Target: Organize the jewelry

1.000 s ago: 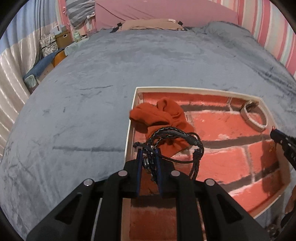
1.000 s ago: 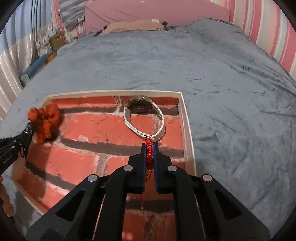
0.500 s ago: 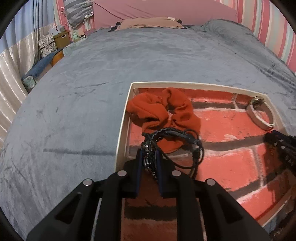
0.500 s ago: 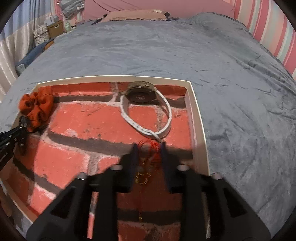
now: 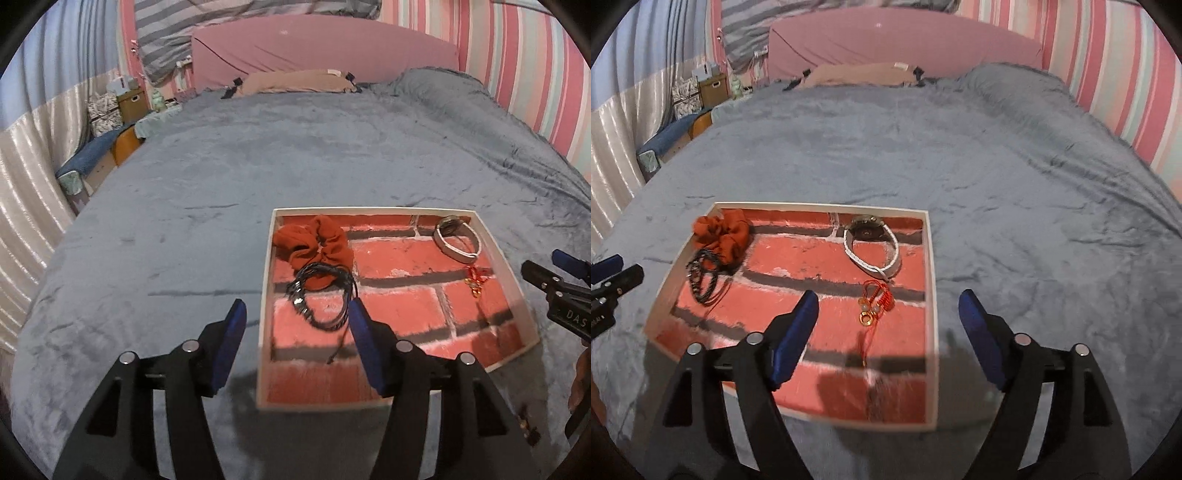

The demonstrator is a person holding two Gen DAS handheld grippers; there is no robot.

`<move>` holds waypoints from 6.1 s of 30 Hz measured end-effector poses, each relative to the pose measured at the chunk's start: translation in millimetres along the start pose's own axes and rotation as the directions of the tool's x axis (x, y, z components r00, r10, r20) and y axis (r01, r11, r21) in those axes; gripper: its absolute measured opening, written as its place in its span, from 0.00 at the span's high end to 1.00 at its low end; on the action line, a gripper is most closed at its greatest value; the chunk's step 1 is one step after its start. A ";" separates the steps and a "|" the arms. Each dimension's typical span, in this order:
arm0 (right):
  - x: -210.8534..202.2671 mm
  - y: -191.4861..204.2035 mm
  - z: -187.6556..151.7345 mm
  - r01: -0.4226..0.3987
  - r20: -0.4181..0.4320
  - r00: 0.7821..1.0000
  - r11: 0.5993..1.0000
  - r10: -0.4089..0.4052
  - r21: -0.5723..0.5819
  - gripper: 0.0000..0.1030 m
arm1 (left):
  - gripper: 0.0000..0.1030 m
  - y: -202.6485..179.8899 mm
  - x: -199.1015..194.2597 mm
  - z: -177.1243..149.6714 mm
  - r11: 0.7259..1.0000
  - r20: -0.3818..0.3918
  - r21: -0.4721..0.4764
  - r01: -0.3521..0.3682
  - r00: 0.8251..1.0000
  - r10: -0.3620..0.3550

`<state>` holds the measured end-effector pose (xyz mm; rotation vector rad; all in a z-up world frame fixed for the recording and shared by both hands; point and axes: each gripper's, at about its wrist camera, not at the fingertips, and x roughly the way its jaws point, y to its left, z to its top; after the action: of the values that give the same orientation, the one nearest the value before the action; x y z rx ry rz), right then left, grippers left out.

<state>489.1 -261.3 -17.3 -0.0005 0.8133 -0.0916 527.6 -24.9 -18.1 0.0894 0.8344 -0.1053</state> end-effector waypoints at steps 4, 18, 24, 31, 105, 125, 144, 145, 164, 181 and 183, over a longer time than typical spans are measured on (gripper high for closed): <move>-41.2 -4.0 -11.9 -0.007 0.018 1.000 1.000 0.007 -0.003 0.23 | 0.39 7.9 -44.6 -18.2 1.000 0.015 -0.010 -0.020 1.000 0.020; -163.1 -11.3 -104.6 -0.064 0.106 0.992 0.998 0.062 0.016 0.19 | 0.21 26.8 -172.3 -128.1 0.997 0.087 -0.072 0.000 0.996 0.006; -173.6 -12.4 -155.6 -0.043 0.107 0.993 0.999 0.041 0.016 0.18 | 0.21 22.9 -181.8 -180.7 0.998 0.084 -0.053 -0.018 0.996 0.022; -171.5 -21.8 -210.1 -0.025 0.116 0.993 0.999 0.020 0.047 0.18 | 0.21 18.4 -162.6 -225.2 0.998 0.053 -0.038 -0.043 0.998 0.045; -118.1 9.4 -270.8 -0.028 0.078 0.996 0.999 0.030 -0.035 0.54 | 0.61 11.7 -86.0 -251.1 0.996 0.006 0.002 0.092 0.996 -0.092; -117.8 5.4 -273.0 -0.020 0.091 0.996 1.000 0.021 -0.014 0.55 | 0.96 7.3 -94.5 -253.5 0.998 0.056 0.021 0.063 0.996 -0.064; -132.9 -13.5 -245.4 -0.054 0.144 0.989 0.995 0.042 0.078 0.55 | 0.97 -2.0 -145.4 -206.5 0.992 0.167 0.060 0.107 0.979 -0.115; -134.0 -12.4 -242.2 -0.058 0.148 0.988 0.995 0.046 0.078 0.55 | 0.97 -3.4 -146.8 -202.6 0.992 0.172 0.068 0.104 0.979 -0.114; -113.7 -5.7 -129.7 -0.055 0.176 0.983 0.998 0.047 0.042 0.55 | 0.97 -19.6 -119.7 -104.6 0.995 0.170 0.080 0.057 0.983 -0.070; -11.5 -14.6 -10.7 -0.058 0.127 0.991 0.993 0.045 0.102 0.55 | 0.97 -10.5 -15.1 5.2 0.996 0.093 -0.062 0.059 0.994 -0.054; 5.8 -13.9 -2.4 -0.052 0.104 0.994 0.993 0.042 0.102 0.55 | 0.97 -9.2 2.4 15.1 0.996 0.072 -0.071 0.060 0.996 -0.054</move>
<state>490.2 -275.5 -22.7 0.1119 0.7057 -0.0888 539.1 -35.9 -10.1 -0.0073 0.7701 -0.1306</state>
